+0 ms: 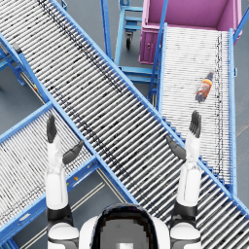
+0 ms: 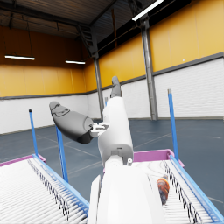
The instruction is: Pick up the oil and place it on the left assembly line, put the cola on the right, and keep Sprite still
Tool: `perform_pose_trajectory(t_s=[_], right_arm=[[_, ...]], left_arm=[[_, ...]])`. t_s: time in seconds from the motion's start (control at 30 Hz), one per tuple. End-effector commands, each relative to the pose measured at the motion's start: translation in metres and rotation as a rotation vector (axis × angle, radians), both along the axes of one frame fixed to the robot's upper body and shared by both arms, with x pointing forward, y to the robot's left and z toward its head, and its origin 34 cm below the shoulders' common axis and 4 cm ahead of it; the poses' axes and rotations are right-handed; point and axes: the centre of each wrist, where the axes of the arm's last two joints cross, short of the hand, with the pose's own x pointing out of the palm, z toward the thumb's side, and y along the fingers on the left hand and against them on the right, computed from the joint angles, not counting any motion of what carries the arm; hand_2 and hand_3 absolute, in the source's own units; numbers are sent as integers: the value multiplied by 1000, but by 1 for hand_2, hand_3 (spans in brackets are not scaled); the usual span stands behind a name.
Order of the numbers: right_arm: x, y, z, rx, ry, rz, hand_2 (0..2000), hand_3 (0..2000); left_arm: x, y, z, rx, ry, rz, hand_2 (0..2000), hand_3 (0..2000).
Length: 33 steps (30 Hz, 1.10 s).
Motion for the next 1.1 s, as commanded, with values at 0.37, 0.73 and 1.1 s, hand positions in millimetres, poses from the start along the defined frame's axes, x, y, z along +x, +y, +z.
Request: perform_pose_trajectory(t_s=[0.37,0.73,1.1], right_arm=[[0,23,-22,-63,147,245,0,0],[-3,36,-41,-98,268,402,0,0],[-3,37,-42,-99,272,407,0,0]], left_arm=[[12,-23,-37,-61,236,-172,0,0],[15,-37,-65,-101,415,-268,0,0],[15,-38,-66,-102,421,-271,0,0]])
